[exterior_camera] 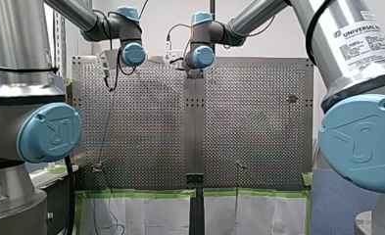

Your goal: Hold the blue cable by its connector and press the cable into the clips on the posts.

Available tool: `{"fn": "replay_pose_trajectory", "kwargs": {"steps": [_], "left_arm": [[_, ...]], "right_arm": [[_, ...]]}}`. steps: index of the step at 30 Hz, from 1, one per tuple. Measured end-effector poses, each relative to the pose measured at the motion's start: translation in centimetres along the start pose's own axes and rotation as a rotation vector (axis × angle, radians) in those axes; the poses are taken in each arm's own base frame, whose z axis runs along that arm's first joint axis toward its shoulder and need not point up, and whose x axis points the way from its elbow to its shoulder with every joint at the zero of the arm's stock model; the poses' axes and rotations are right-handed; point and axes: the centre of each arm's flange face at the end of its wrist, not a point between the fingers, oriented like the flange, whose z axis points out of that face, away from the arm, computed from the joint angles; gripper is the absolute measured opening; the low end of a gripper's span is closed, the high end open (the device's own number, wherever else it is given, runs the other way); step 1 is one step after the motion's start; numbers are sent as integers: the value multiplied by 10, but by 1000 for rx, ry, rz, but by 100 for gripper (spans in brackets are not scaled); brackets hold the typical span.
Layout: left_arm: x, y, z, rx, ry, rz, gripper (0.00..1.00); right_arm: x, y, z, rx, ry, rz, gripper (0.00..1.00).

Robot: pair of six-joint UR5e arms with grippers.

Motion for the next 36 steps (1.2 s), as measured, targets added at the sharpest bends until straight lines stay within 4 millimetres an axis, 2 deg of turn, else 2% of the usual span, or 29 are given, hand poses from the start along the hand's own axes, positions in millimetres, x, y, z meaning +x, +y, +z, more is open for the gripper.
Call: {"fn": "replay_pose_trajectory", "kwargs": {"steps": [8,16,26,31,36], "left_arm": [[9,14,14,-4,57,41,0],[6,28,34,-7,89,63,0],[-9,40,77,-9,117,92,0],[-10,48,99,-12,139,106,0],[0,56,115,0,164,116,0]], "right_arm": [[24,-2,18,-1,58,4,0],[23,-16,38,13,81,10,0],[24,-43,47,38,101,20,0],[26,-44,48,32,104,22,0],[22,-35,49,15,78,19,0]]}}
